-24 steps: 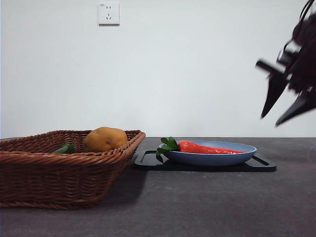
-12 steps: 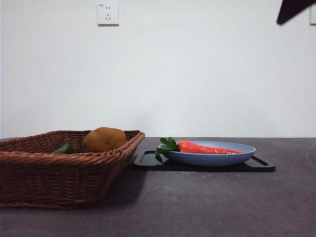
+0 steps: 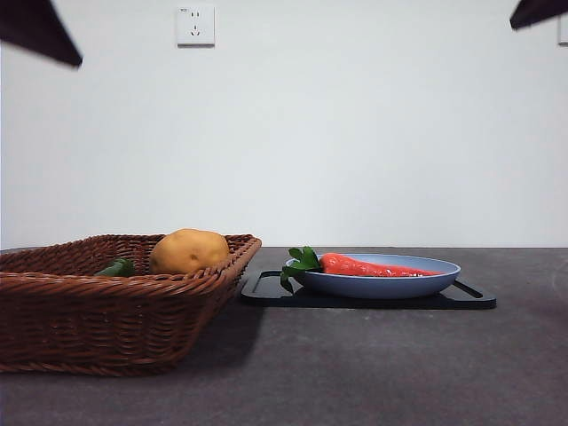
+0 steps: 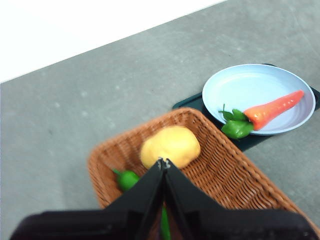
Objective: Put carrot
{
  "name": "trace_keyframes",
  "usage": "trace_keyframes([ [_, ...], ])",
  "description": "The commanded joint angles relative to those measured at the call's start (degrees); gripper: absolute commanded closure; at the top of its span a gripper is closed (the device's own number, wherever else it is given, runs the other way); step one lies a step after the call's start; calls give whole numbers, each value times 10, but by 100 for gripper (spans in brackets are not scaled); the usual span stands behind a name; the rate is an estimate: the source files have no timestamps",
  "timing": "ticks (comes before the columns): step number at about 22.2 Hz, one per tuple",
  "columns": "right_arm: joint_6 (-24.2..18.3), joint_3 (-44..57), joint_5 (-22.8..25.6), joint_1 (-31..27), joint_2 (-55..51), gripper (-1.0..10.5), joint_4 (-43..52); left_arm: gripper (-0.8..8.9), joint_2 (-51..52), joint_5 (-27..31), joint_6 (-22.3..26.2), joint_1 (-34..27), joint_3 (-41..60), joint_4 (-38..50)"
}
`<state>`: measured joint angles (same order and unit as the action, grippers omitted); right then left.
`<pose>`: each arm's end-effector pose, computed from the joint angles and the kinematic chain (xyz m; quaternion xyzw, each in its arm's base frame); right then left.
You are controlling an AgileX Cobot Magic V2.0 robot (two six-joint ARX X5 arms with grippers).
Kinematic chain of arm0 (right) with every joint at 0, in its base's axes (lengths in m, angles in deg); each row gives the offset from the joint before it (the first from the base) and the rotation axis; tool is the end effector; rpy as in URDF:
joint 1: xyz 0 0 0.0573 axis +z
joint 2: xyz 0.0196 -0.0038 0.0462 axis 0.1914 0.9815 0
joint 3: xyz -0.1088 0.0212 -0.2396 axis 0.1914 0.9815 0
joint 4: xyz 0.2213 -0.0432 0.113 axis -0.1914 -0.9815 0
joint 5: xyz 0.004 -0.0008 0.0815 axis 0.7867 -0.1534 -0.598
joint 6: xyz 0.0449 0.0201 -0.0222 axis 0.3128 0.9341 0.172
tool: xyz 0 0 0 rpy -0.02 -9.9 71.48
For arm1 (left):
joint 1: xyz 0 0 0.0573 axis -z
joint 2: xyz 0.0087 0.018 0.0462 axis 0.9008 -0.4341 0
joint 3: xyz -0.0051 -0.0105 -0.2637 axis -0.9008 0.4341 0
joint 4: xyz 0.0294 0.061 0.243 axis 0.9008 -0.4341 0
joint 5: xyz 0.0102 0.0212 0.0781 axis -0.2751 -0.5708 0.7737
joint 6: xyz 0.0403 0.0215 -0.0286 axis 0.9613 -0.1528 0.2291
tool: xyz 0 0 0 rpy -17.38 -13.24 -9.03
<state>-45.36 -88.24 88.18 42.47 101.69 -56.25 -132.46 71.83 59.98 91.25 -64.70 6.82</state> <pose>0.1271 0.0714 0.2908 0.0104 0.1444 0.1704 0.9747 0.1554 -0.0774 0.2839 0.0924 0.1717 -0.2119 0.9576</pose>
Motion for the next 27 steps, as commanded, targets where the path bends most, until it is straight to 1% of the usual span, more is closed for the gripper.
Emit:
trace_keyframes([
  [1, 24, 71, 26, 19, -43, 943, 65, 807, 29, -30, -47, 2, 63, 74],
  [2, 31, 89, 34, 22, -54, 943, 72, 807, 34, -37, -58, 2, 76, 82],
  [3, 32, 94, 34, 22, -54, 943, 68, 807, 34, -37, -68, 3, 77, 72],
  [15, 32, 94, 33, 20, -53, 943, 69, 805, 31, -31, -67, 3, 77, 69],
  [16, 32, 94, 33, 20, -53, 943, 69, 805, 35, -39, -67, 7, 79, 66],
  [17, 32, 94, 34, 19, -53, 943, 69, 805, 52, -28, -60, 8, 79, 54],
  [18, 32, 94, 33, 20, -53, 943, 68, 805, 77, 2, -33, 6, 79, 40],
  [19, 32, 94, 33, 20, -53, 943, 68, 805, 103, 28, -16, 6, 80, 29],
  [21, 32, 94, 34, 19, -53, 943, 68, 805, 161, 81, -5, 5, 92, 33],
  [22, 32, 94, 34, 20, -53, 943, 68, 805, 192, 96, -5, -2, 107, 38],
  [25, 32, 94, 33, 19, -53, 943, 68, 805, 280, 101, -11, -39, 165, 39],
  [27, 32, 94, 33, 20, -53, 943, 68, 805, 325, 100, -30, -73, 206, 43],
])
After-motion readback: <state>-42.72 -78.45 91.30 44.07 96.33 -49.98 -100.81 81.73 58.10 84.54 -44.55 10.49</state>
